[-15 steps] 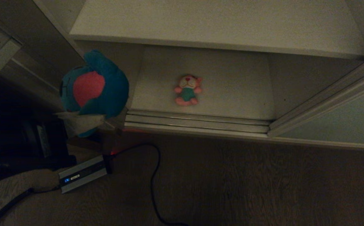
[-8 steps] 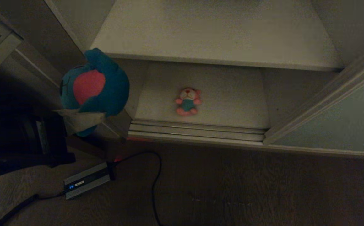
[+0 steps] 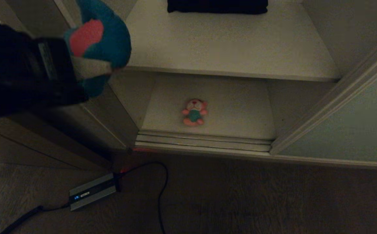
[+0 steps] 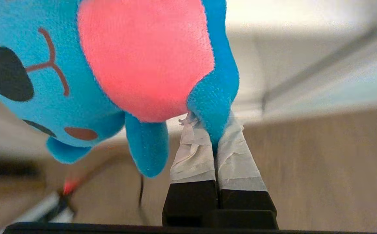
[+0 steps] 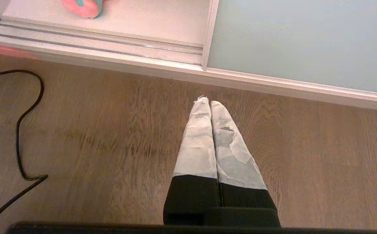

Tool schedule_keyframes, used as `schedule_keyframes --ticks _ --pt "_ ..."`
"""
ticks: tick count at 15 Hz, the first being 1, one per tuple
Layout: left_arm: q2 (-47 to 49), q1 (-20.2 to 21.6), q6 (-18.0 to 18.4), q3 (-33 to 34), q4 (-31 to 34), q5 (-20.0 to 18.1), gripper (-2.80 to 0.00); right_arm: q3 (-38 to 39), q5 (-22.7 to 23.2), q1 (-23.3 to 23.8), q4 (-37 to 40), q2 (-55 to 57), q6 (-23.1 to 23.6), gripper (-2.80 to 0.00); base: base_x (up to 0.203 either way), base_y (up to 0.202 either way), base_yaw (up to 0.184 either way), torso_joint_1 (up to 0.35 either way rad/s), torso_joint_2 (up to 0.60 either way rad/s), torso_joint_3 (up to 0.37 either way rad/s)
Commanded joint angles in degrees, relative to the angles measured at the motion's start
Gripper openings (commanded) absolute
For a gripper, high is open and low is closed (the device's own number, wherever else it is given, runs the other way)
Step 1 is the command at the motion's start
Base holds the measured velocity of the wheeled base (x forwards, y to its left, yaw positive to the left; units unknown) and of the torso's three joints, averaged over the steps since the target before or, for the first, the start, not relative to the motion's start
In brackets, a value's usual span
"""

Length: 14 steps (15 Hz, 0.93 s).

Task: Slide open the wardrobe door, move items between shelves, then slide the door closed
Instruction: Place the blue doll on the higher shelf

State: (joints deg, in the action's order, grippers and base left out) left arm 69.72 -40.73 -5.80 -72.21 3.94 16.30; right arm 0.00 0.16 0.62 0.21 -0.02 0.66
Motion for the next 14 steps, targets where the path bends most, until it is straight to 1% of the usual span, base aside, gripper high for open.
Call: schedule_keyframes --ticks 1,3,5,7,8,9,12,14 --pt "7.8 0.1 0.1 -8.2 -1.9 0.9 -2.80 0.2 0.0 0.0 0.0 0.0 0.0 -2.80 0.000 0.000 0.000 0.000 0.00 0.000" --pt "14.2 0.3 0.4 -17.2 -3.8 2.8 -2.80 0.2 0.0 0.0 0.0 0.1 0.0 -2.80 0.000 0.000 0.000 0.000 0.00 0.000" --pt "22.3 1.3 0.7 -27.9 -4.5 4.4 -2.80 0.3 0.1 0.0 0.0 0.1 0.0 -2.80 0.000 0.000 0.000 0.000 0.00 0.000" --pt "30.0 3.6 0.9 -34.8 -5.0 5.1 -2.80 0.3 0.0 0.0 0.0 0.0 0.0 -2.80 0.000 0.000 0.000 0.000 0.00 0.000" --pt "33.5 5.0 1.6 -36.6 -6.4 5.3 -2.80 0.2 0.1 0.0 0.0 0.0 0.0 -2.80 0.000 0.000 0.000 0.000 0.00 0.000" --pt "36.7 6.4 2.7 -37.6 -9.2 5.5 -2.80 0.2 0.0 0.0 0.0 0.0 0.0 -2.80 0.000 0.000 0.000 0.000 0.00 0.000" --pt "43.1 10.4 6.4 -38.6 -23.6 5.6 -2.80 0.2 0.1 0.0 0.0 0.1 0.0 -2.80 0.000 0.000 0.000 0.000 0.00 0.000" --pt "46.0 12.6 8.7 -38.7 -30.7 5.3 -2.80 0.3 0.1 0.0 0.0 0.0 0.0 -2.80 0.000 0.000 0.000 0.000 0.00 0.000"
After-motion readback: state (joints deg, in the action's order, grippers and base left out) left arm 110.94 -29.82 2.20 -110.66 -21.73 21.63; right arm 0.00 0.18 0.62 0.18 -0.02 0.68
